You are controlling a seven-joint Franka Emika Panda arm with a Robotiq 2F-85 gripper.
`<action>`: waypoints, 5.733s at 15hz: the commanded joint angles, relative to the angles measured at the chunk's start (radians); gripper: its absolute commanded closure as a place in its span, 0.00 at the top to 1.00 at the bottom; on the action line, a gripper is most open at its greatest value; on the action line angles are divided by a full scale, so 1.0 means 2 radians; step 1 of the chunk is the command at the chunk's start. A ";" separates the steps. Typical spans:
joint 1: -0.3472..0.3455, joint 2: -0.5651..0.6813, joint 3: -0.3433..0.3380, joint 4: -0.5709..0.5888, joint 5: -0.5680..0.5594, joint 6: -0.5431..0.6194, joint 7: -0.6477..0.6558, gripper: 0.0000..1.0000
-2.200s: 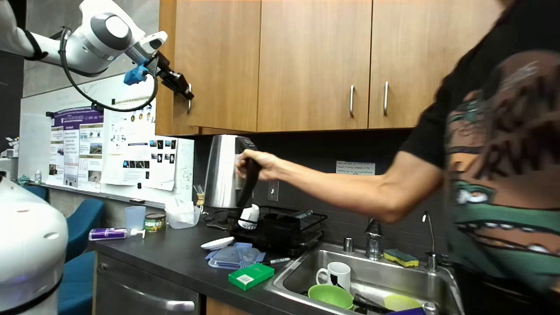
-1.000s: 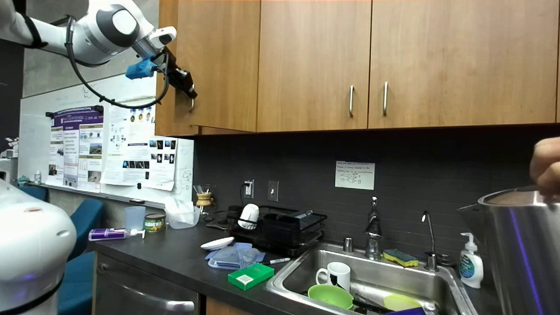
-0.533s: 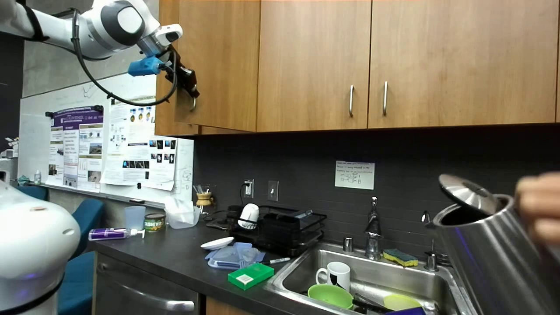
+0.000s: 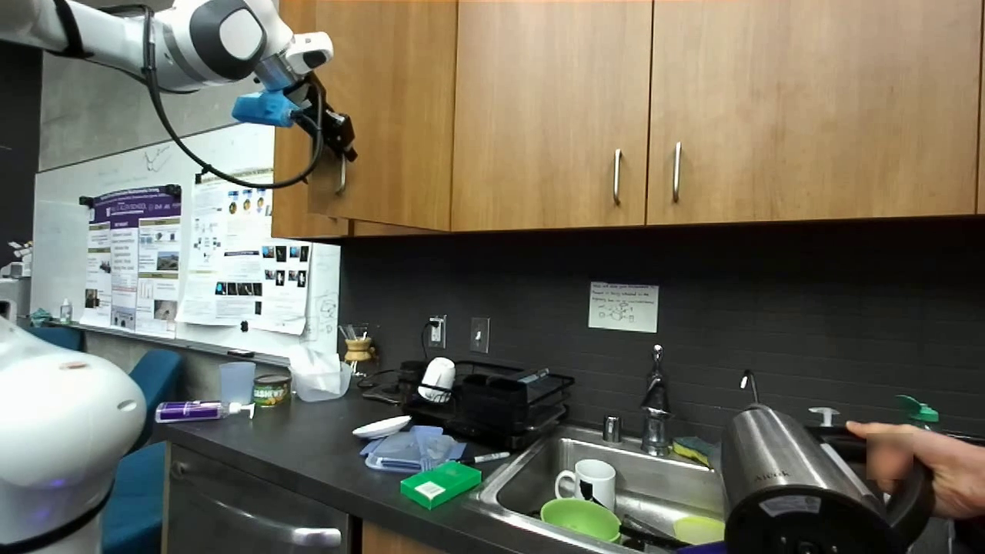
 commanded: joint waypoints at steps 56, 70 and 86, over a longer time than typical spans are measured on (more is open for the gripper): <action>0.046 -0.063 0.006 -0.052 0.064 0.320 -0.039 1.00; 0.083 -0.138 0.022 -0.086 0.051 0.336 -0.053 1.00; 0.044 -0.117 0.152 -0.071 -0.063 0.430 -0.090 0.74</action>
